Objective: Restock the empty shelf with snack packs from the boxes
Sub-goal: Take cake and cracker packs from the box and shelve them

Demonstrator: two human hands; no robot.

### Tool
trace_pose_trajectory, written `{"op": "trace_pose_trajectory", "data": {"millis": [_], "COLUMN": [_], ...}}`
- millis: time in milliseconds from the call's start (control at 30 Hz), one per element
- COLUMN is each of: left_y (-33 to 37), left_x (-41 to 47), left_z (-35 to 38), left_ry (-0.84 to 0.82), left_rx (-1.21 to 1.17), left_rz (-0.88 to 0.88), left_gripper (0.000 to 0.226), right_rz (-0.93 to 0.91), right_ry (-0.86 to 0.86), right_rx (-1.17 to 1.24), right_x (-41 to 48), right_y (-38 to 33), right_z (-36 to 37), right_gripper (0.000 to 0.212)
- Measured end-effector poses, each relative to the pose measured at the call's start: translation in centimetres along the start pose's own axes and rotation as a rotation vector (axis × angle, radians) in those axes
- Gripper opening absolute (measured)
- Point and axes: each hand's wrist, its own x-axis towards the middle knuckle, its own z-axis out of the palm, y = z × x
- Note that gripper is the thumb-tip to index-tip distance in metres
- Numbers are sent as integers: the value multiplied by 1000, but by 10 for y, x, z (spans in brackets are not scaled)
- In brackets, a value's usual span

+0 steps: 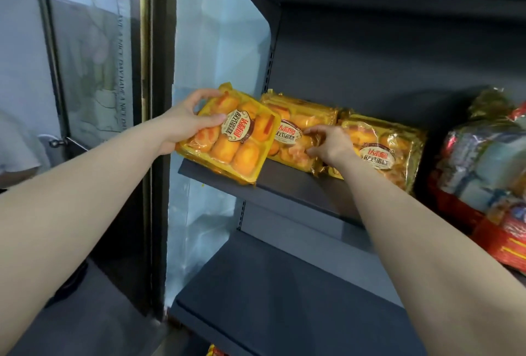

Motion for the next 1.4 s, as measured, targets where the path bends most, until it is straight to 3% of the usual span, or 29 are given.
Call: {"op": "trace_pose_trajectory", "data": {"millis": [133, 233, 300, 433, 600, 667, 833, 933, 1133, 1267, 1333, 1400], "left_y": [2, 8, 16, 48, 85, 91, 77, 51, 25, 19, 21, 31], "left_x": [9, 14, 18, 26, 35, 38, 45, 51, 48, 50, 52, 56], "left_z": [5, 8, 11, 30, 73, 90, 123, 138, 172, 186, 185, 180], "left_ry": [-64, -94, -153, -312, -470, -453, -211, -195, -397, -427, -407, -354], "left_rx": [10, 98, 172, 328, 541, 598, 579, 541, 268, 102, 38, 48], "left_rz": [-6, 5, 30, 137, 371, 466, 614, 550, 287, 194, 159, 189], "left_gripper": [82, 92, 85, 53, 57, 58, 61, 67, 86, 77, 64, 61], "right_rz": [-3, 20, 3, -67, 101, 162, 288, 337, 343, 352, 358, 282], "right_ry": [-2, 233, 356, 137, -215, -213, -34, 68, 107, 145, 212, 365], "right_rx": [-102, -67, 33, 368, 576, 721, 958, 981, 1037, 1108, 986, 588], "right_x": [-9, -17, -25, -46, -68, -73, -86, -94, -95, -85, -80, -76], "right_y": [-6, -7, -11, -34, -38, -24, 21, 45, 65, 65, 64, 62], "right_z": [-15, -30, -45, -76, -99, -104, -113, -121, -123, -112, -109, -113], "right_gripper": [38, 28, 26, 40, 75, 77, 78, 73, 56, 53, 60, 77]}}
